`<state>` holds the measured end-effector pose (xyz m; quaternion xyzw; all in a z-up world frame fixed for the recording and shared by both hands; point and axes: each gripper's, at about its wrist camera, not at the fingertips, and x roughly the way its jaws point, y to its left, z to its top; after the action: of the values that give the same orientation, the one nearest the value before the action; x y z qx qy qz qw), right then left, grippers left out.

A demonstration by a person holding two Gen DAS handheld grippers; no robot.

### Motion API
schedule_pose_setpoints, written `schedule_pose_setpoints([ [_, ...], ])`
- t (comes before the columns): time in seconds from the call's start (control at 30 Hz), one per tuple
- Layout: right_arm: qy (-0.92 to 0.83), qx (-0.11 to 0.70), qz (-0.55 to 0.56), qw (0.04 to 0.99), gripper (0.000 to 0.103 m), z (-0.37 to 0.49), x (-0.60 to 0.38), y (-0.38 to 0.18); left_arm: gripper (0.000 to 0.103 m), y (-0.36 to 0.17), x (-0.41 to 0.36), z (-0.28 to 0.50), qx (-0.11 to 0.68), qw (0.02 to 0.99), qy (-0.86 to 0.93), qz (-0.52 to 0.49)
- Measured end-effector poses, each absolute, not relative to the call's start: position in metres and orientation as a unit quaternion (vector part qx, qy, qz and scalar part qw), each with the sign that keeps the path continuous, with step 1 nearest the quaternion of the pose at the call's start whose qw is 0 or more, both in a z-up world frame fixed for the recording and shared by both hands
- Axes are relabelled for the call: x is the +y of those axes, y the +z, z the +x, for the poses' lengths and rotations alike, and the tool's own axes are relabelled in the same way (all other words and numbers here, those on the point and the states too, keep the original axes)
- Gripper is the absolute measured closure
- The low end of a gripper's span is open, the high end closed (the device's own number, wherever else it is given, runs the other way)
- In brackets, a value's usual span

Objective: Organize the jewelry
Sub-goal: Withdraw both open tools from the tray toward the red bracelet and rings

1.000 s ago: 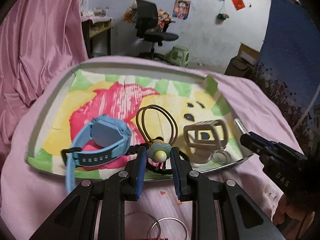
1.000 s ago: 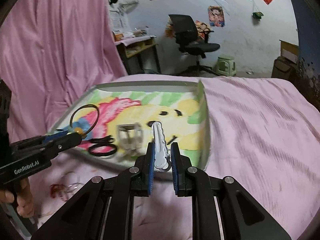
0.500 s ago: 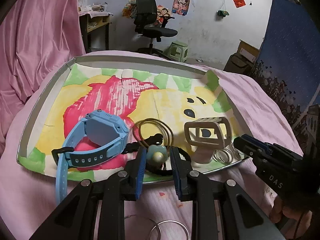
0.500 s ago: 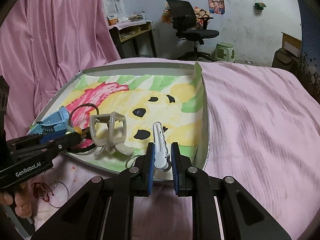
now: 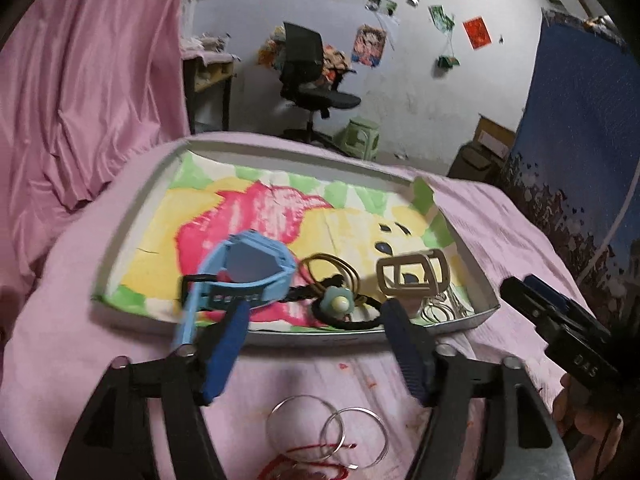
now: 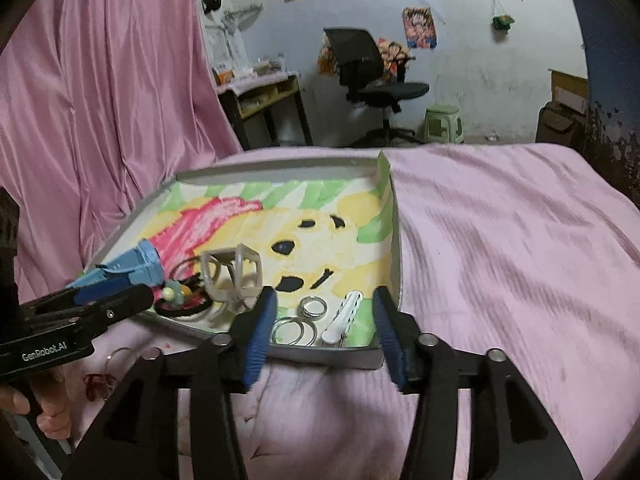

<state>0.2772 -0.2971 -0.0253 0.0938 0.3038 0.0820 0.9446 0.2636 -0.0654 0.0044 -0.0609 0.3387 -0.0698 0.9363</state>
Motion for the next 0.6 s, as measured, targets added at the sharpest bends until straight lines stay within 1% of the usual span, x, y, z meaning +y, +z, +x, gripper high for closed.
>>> schedule_pose_setpoints([
  [0.03,0.078,0.293,0.096,0.948,0.047,0.271,-0.298,-0.022,0.026,0.007,-0.063,0.259,0.331,0.94,-0.066,-0.061],
  [0.07,0.076,0.287,0.098,0.95,0.044,0.268,-0.298,-0.02,0.025,0.009,-0.061,0.255,0.324,0.942,-0.065,-0.062],
  [0.1,0.074,0.28,0.099,0.952,0.039,0.264,-0.299,-0.018,0.024,0.01,-0.059,0.253,0.321,0.943,-0.065,-0.061],
  [0.17,0.072,0.268,0.1,0.956,0.036,0.254,-0.299,-0.015,0.019,0.013,-0.056,0.244,0.313,0.946,-0.062,-0.055],
  [0.23,0.071,0.256,0.096,0.959,0.028,0.245,-0.296,-0.012,0.017,0.016,-0.054,0.233,0.301,0.951,-0.06,-0.046],
  [0.3,0.073,0.242,0.093,0.963,0.023,0.236,-0.293,-0.008,0.011,0.02,-0.052,0.222,0.286,0.956,-0.051,-0.038],
  [0.37,0.076,0.233,0.09,0.965,0.02,0.228,-0.289,-0.005,0.007,0.024,-0.047,0.207,0.261,0.964,-0.041,-0.033],
  [0.43,0.078,0.219,0.089,0.968,0.015,0.217,-0.285,-0.002,0.005,0.027,-0.041,0.193,0.236,0.971,-0.027,-0.036],
  [0.53,0.081,0.203,0.088,0.972,0.012,0.204,-0.278,0.003,0.004,0.03,-0.031,0.176,0.212,0.976,-0.011,-0.047],
  [0.6,0.086,0.198,0.083,0.973,0.011,0.196,-0.273,0.004,0.004,0.032,-0.025,0.169,0.207,0.977,-0.007,-0.048],
])
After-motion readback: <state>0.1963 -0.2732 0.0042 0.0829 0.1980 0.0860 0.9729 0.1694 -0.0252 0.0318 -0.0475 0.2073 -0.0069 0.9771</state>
